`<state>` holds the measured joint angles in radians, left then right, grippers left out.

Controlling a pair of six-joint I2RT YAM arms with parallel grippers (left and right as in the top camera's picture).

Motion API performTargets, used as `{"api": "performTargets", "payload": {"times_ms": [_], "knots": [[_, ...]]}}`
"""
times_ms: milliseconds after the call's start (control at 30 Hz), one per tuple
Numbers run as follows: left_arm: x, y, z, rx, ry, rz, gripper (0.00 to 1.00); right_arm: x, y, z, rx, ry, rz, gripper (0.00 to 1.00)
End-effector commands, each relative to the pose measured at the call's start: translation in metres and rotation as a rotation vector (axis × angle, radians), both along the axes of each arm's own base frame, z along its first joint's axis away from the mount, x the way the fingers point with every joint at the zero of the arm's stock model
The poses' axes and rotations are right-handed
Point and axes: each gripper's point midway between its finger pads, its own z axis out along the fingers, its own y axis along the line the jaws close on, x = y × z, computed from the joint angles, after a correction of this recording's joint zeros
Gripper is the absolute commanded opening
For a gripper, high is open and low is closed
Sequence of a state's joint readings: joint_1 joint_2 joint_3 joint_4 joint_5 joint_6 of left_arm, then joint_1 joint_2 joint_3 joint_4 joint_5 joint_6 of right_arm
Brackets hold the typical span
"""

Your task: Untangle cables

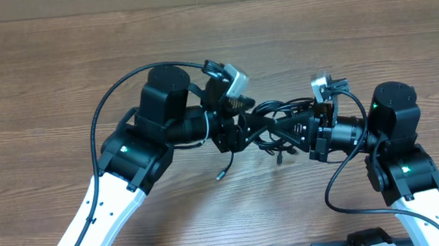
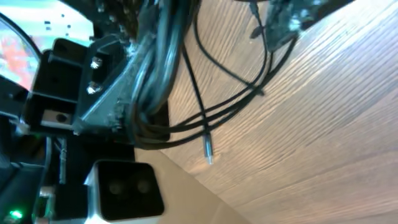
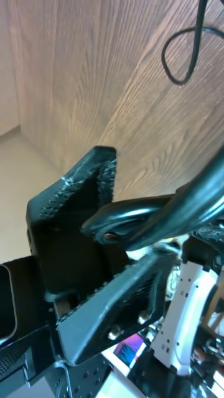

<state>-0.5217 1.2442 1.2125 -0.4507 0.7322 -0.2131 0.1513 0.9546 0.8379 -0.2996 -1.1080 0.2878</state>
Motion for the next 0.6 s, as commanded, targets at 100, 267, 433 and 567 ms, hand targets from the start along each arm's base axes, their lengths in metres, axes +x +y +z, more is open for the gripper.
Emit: {"api": "performTargets", "payload": {"times_ms": [100, 267, 433, 567], "knots": [[0.006, 0.035, 0.02, -0.009, 0.018, 0.166, 0.72, 0.022, -0.008, 0.008, -0.01, -0.002, -0.145, 0.04], [0.007, 0.048, 0.015, 0.024, 0.053, 0.26, 0.72, 0.031, -0.008, 0.035, 0.081, -0.018, -0.184, 0.04], [0.003, 0.046, 0.016, 0.016, 0.061, 0.235, 0.66, 0.042, -0.013, 0.05, 0.149, 0.018, -0.254, 0.04], [0.0, 0.044, 0.018, -0.024, 0.145, 0.246, 0.61, 0.044, -0.014, 0.061, 0.186, 0.008, -0.268, 0.04]]}}
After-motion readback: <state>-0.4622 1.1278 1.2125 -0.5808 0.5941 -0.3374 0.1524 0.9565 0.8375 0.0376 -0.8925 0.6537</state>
